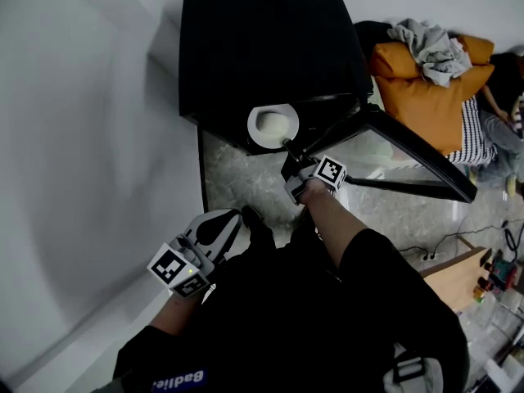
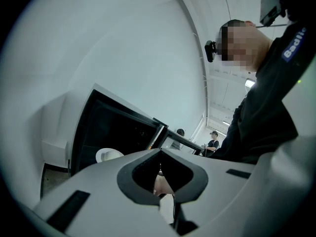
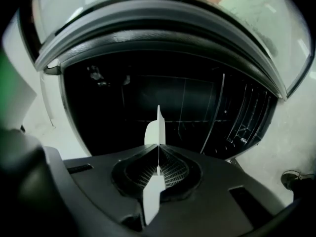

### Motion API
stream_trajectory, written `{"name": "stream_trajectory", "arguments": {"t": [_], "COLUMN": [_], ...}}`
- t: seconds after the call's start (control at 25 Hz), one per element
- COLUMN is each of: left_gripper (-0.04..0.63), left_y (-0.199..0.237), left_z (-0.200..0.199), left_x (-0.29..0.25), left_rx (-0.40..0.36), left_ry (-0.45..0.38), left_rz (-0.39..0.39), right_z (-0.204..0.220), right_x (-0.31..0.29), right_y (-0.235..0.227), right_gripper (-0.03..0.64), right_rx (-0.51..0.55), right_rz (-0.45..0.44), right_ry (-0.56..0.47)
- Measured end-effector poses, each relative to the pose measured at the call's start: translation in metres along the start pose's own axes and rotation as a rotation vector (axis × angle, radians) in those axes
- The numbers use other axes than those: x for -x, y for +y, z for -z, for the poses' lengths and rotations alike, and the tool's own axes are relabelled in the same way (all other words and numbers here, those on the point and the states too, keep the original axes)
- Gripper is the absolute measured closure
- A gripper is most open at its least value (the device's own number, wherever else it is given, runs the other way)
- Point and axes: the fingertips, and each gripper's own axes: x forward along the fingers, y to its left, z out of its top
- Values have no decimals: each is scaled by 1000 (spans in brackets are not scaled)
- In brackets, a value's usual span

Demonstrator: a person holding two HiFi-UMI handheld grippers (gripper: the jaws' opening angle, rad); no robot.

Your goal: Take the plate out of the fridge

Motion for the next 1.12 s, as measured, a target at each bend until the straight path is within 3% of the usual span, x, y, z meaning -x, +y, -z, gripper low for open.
{"name": "stream_trajectory", "arguments": {"t": [0.68,1.12], "left_gripper": [588,588], "left_y": [-27,-33], "left_z": [-7,-4], "left_x": [-19,-21], "left_rx": [-42,-67], "left_ry": [-19,-2], "left_rz": [46,44], "right_z": [34,29], "right_x": [82,137], "right_y": [70,113], "right_gripper": [603,603], "right_rx": [14,-13], "right_rz": [-58,-82], "right_ry": [128,142]}}
